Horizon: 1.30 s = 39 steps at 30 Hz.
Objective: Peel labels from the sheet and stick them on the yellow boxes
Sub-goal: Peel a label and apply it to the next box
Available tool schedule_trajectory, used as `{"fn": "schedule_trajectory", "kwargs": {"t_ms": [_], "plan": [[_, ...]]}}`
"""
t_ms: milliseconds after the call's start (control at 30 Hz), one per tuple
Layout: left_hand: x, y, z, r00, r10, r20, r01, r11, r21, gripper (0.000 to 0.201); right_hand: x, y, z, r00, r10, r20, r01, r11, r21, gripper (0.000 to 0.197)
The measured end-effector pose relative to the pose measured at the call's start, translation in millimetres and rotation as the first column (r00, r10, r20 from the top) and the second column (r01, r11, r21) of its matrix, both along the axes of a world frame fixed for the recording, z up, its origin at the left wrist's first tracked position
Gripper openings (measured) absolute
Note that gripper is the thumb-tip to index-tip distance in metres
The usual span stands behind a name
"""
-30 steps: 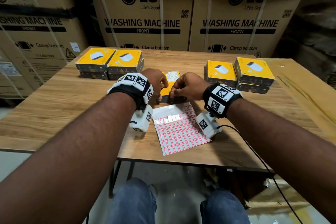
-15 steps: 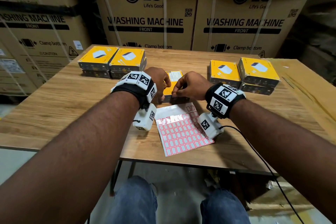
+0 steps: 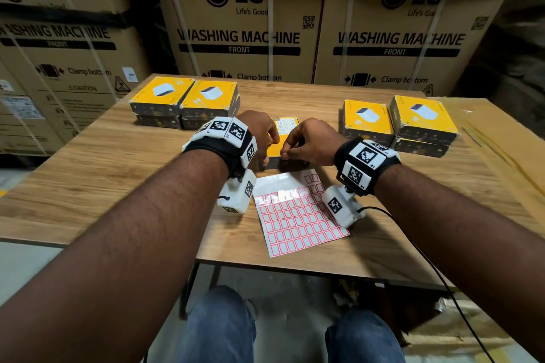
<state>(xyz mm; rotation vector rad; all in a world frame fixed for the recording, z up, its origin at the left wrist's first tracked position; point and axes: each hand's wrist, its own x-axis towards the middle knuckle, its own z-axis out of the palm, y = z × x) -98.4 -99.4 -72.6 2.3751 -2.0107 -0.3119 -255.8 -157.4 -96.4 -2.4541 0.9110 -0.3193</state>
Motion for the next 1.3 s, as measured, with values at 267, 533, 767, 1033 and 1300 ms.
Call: {"fn": "schedule_trajectory", "kwargs": {"t_ms": [267,533,767,1033,1300], "plan": [[-2.3,2.2,3.2,1.0,0.007,0.014,-0.007,1.0,0.014,0.062,0.3,1.6,0.7,1.0,-0.007,-0.003,0.007,1.0,0.004,0.002],[-3.7,1.9,4.7,1.0,0.003,0.006,-0.003,1.0,0.028,0.062,1.7,2.9,1.2,1.0,-0.007,-0.024,0.007,1.0,-0.026,0.002],[-3.3,2.2,5.2,1.0,0.001,-0.001,-0.001,0.999,0.033,0.06,3.5,1.2,-0.9,1.0,-0.011,-0.027,0.01,0.999,-0.045,0.002],[-5.1,3.3,9.0,1.0,-0.012,0.012,0.012,0.999,0.043,0.063,3.6,-0.7,-3.3,0.999,0.0,-0.032,-0.002,0.998,-0.062,0.003],[-3.7,0.1,8.2,1.0,-0.022,0.003,0.021,0.997,0.07,0.063,1.3,-2.0,-4.4,0.999,0.029,-0.033,-0.031,0.997,-0.073,0.004]]}}
